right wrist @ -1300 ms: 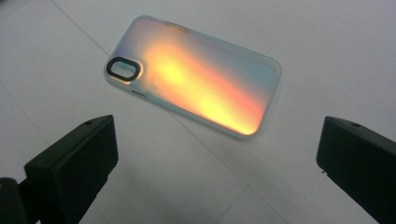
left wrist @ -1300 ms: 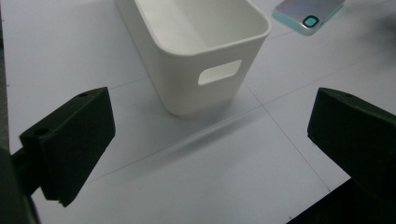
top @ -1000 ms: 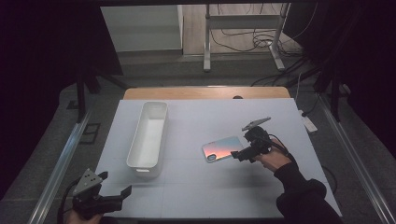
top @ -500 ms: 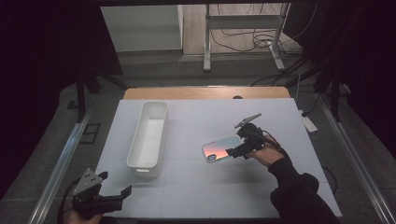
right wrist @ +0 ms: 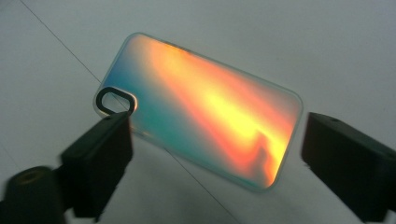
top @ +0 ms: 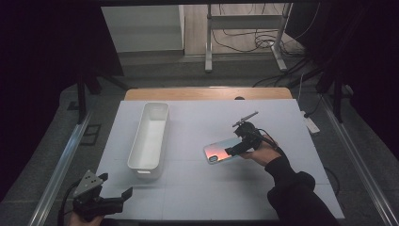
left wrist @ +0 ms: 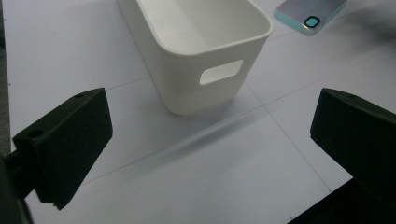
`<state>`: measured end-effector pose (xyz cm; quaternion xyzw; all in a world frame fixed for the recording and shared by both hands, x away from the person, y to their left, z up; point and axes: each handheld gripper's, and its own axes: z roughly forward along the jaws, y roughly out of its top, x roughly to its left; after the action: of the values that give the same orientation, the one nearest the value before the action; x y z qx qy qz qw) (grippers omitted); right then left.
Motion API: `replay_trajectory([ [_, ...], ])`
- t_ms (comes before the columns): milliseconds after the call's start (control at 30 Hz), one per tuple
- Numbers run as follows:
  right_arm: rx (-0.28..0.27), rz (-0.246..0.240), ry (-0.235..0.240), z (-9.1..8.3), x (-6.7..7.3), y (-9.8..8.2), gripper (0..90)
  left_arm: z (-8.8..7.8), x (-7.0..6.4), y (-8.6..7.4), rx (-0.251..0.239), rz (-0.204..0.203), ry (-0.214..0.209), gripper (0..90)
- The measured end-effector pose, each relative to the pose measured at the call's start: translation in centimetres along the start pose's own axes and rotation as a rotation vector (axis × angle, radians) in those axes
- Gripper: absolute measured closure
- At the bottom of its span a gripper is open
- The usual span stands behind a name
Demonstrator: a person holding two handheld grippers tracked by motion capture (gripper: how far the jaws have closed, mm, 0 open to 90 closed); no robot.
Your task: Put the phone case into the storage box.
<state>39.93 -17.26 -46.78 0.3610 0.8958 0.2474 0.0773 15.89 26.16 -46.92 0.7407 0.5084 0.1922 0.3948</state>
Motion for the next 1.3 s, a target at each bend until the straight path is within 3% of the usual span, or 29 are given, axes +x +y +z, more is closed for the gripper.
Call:
replay_trajectory([
  [33, 0.002, -0.006, -0.004, 0.0, 0.0, 0.0, 23.0, 0.0, 0.0, 0.0, 0.0, 0.0, 0.001, 0.0],
  [67, 0.002, -0.006, -0.004, 0.0, 0.0, 0.0, 23.0, 0.0, 0.0, 0.0, 0.0, 0.0, 0.001, 0.0],
  [133, 0.002, -0.023, -0.016, 0.0, 0.1, 0.1, 35.2, 0.0, 0.0, 0.0, 0.001, -0.001, 0.001, 0.0],
  [400, 0.018, -0.044, 0.022, 0.4, 0.0, 0.5, 78.1, 0.0, 0.0, 0.0, 0.003, -0.001, 0.002, 0.0],
  [433, 0.018, -0.044, 0.022, 0.4, 0.0, 0.5, 78.1, 0.0, 0.0, 0.0, 0.003, -0.001, 0.002, 0.0],
  [467, 0.026, -0.05, 0.033, 0.6, -0.1, 0.5, 88.5, 0.0, 0.0, 0.0, 0.004, 0.0, 0.002, 0.0],
  [700, 0.029, -0.029, 0.054, 1.4, -0.5, 0.8, 89.2, 0.0, 0.0, 0.0, 0.005, 0.003, 0.002, 0.1],
  [1000, 0.018, 0.017, 0.047, 2.4, -1.5, 1.5, 89.2, 0.1, 0.0, 0.0, 0.006, 0.003, 0.002, 0.2],
  [1300, 0.011, 0.035, -0.007, 3.0, -2.6, 2.3, 89.2, 0.1, 0.0, 0.0, 0.006, -0.003, 0.001, 0.4],
])
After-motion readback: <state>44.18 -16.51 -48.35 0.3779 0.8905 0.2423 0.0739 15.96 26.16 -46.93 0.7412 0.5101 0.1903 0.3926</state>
